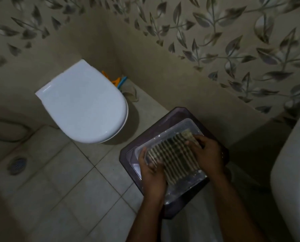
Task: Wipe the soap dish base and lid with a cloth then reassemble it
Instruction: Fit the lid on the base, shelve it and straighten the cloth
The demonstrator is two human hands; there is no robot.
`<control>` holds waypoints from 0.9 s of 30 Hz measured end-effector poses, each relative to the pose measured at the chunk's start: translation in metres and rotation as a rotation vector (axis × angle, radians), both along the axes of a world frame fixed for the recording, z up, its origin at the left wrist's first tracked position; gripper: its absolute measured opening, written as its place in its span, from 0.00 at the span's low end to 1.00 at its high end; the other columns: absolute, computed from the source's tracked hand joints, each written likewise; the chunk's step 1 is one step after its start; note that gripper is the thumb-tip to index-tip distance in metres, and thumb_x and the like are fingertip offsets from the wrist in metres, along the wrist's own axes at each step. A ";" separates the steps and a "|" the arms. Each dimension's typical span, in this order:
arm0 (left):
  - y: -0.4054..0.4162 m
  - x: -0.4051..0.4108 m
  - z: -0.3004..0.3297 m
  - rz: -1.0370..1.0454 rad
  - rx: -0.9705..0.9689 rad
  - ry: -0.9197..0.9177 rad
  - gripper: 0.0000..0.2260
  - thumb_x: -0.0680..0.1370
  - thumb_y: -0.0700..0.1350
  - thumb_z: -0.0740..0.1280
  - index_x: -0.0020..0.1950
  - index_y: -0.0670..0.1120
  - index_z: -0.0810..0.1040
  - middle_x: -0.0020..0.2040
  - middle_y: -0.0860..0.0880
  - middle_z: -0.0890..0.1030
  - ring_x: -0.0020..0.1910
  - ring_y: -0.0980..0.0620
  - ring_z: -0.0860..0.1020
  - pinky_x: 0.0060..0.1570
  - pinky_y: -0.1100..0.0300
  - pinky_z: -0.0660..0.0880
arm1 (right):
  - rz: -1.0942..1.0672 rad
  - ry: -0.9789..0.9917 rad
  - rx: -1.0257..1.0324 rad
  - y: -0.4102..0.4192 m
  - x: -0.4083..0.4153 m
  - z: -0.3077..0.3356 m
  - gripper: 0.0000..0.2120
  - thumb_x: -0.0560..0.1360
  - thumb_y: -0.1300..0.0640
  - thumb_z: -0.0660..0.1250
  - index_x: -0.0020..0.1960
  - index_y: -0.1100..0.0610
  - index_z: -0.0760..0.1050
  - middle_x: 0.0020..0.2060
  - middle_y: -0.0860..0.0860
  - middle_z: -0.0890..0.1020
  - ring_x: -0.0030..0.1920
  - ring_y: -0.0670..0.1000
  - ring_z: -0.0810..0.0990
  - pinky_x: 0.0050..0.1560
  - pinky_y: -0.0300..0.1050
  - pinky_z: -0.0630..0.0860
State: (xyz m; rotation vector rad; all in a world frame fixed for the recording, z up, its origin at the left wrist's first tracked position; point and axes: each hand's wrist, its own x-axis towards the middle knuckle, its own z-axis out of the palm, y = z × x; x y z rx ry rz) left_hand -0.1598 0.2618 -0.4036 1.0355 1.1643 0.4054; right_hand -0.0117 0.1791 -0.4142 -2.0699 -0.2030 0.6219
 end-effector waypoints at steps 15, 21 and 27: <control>-0.017 -0.004 -0.056 -0.164 0.432 0.271 0.17 0.76 0.34 0.64 0.61 0.51 0.77 0.59 0.52 0.81 0.59 0.54 0.79 0.62 0.47 0.76 | -0.046 -0.152 -0.080 -0.006 -0.011 -0.050 0.22 0.76 0.63 0.70 0.69 0.58 0.73 0.60 0.46 0.77 0.61 0.46 0.75 0.56 0.24 0.67; -0.031 0.006 -0.066 -0.549 0.773 0.295 0.25 0.79 0.41 0.63 0.77 0.42 0.65 0.80 0.44 0.62 0.80 0.47 0.58 0.78 0.47 0.57 | 0.262 -0.456 -0.424 -0.009 -0.030 -0.069 0.25 0.80 0.44 0.55 0.73 0.56 0.67 0.71 0.58 0.72 0.72 0.58 0.69 0.72 0.56 0.64; -0.032 0.013 -0.100 -0.811 0.867 0.409 0.30 0.80 0.51 0.51 0.78 0.35 0.61 0.80 0.35 0.58 0.80 0.39 0.54 0.76 0.40 0.58 | 0.419 -0.276 -0.543 -0.006 -0.036 -0.073 0.32 0.82 0.44 0.55 0.80 0.53 0.46 0.79 0.56 0.51 0.79 0.57 0.50 0.76 0.55 0.52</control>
